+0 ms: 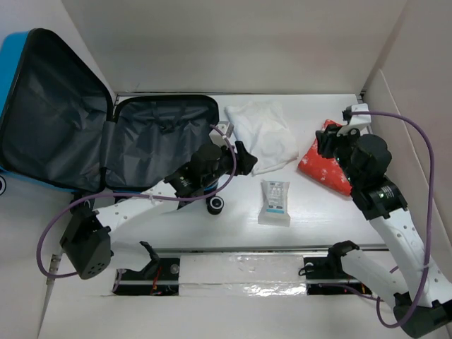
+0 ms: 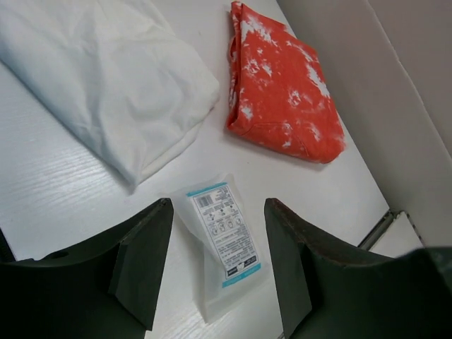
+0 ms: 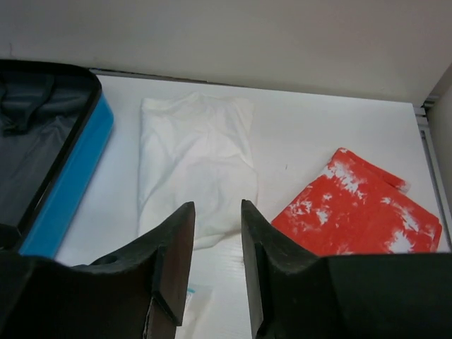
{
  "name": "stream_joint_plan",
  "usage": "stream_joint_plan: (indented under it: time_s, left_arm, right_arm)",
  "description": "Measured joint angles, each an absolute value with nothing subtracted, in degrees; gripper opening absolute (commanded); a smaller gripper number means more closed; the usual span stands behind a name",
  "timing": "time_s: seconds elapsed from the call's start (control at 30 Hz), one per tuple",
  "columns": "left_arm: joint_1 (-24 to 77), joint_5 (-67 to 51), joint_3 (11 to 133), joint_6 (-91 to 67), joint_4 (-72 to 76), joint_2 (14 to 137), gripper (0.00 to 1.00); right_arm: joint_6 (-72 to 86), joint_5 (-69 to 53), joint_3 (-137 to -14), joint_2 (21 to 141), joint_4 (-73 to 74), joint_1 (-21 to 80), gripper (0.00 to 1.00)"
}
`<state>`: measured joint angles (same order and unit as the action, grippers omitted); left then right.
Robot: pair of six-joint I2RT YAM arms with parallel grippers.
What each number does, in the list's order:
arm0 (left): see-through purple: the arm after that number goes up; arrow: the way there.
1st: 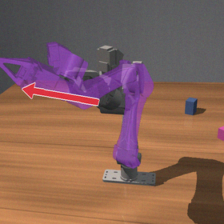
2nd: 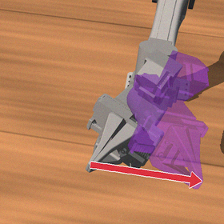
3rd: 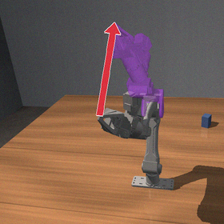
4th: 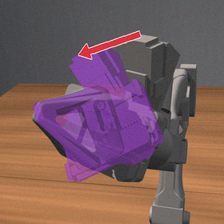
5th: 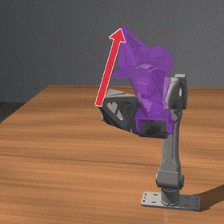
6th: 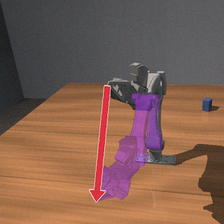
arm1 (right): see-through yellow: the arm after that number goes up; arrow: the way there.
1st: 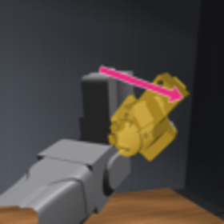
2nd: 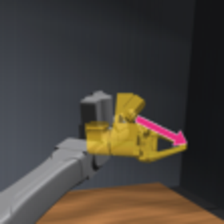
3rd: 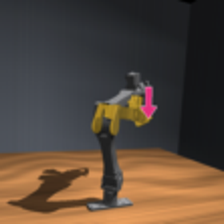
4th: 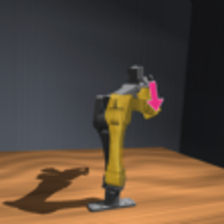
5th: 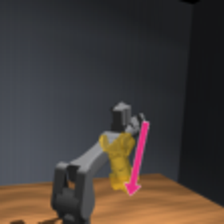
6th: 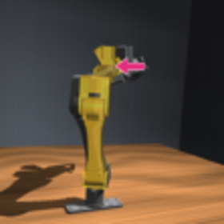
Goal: Pack the luggage
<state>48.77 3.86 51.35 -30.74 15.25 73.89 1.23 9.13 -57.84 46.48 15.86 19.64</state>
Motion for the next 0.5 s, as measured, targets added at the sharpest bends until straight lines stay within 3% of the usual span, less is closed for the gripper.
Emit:
stream_joint_plan:
  time_s: [0.03,0.07,0.1,0.17,0.33,0.37,0.4,0.43,0.5]
  left_arm:
    - [48.88,3.4,51.35,-30.5,15.62,73.93,0.48]
    - [48.97,3.07,51.4,-30.3,15.94,74.04,0.33]
    - [49.08,2.81,51.48,-30.22,16.1,74.17,0.24]
    - [49.41,1.48,51.59,-29.43,16.53,74.52,0.0]
    - [52.21,0.01,51.62,-27.77,17.26,76.01,0.0]
    - [53.15,-0.01,51.62,-27.44,17.12,76.38,0.08]
    - [54.04,-0.01,51.64,-27.05,16.84,76.82,0.19]
    - [54.98,0.12,51.68,-26.61,16.43,77.36,0.39]
    - [56.62,0.8,52.05,-26.28,15.44,78.85,0.55]
  right_arm:
    - [1.23,9.1,-57.78,46.7,15.84,19.57,0.32]
    - [1.19,9.06,-57.71,46.78,15.84,19.57,0.2]
    - [0.99,9.06,-57.65,46.74,15.84,19.57,0.0]
    - [1.19,9.06,-57.52,46.22,15.88,19.57,0.0]
    - [1.34,9.04,-57.52,43.81,15.9,19.57,0.01]
    - [1.32,9.08,-57.52,43.35,15.92,19.57,0.06]
    - [1.34,9.19,-57.52,42.92,15.97,19.57,0.18]
    - [1.17,9.32,-57.52,42.65,16.1,19.57,0.26]
    - [1.39,9.5,-57.52,42.02,16.12,19.57,0.41]
